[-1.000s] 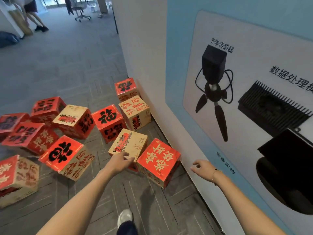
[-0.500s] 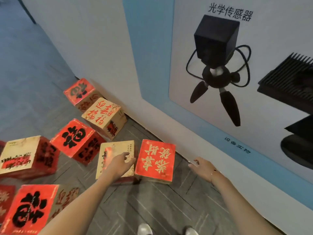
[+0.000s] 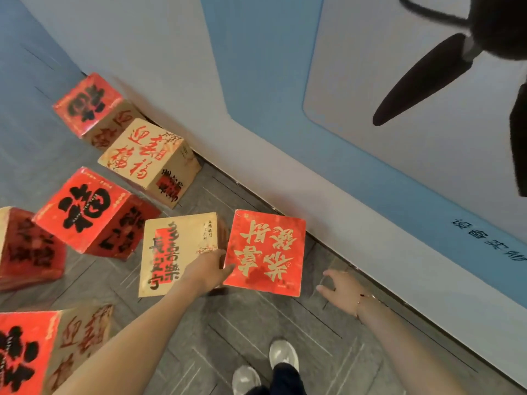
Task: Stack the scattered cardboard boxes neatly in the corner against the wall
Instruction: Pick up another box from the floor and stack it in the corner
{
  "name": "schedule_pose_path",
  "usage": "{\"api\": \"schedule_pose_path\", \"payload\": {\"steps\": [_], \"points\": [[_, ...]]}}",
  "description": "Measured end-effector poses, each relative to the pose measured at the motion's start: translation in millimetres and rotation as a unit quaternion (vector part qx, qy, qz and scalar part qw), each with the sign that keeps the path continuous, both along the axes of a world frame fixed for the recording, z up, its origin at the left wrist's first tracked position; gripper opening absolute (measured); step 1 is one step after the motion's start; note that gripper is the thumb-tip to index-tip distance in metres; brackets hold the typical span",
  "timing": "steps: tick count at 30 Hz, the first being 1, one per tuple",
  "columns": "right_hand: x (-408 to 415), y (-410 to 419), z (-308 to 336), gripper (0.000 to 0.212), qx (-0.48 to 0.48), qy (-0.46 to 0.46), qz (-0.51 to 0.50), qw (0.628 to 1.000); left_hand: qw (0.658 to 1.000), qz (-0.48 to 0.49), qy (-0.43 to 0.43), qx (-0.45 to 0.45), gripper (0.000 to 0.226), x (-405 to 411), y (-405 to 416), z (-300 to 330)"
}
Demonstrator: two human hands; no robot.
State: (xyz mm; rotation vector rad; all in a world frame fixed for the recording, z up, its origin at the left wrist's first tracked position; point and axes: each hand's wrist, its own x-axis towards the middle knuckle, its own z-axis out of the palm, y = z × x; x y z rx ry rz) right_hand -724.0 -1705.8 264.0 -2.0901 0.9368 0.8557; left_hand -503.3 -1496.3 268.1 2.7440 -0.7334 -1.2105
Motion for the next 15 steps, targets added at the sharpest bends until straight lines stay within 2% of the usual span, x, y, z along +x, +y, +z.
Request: {"api": "schedule_pose_path", "payload": {"steps": [10,15], "points": [[17.4,-8.4,-156.0,0.055,0.030,0.045,0.045,0.998,0.999,-0.031,0.013,0.039,0.056,29.5,-10.6,-161.3],[27.3,-7.5,-228.3,0.052,0.034,0.038,0.018,0.999,0.998,-0.048,0.006,0.047,0.054,40.5,-11.4,-233.7]]}}
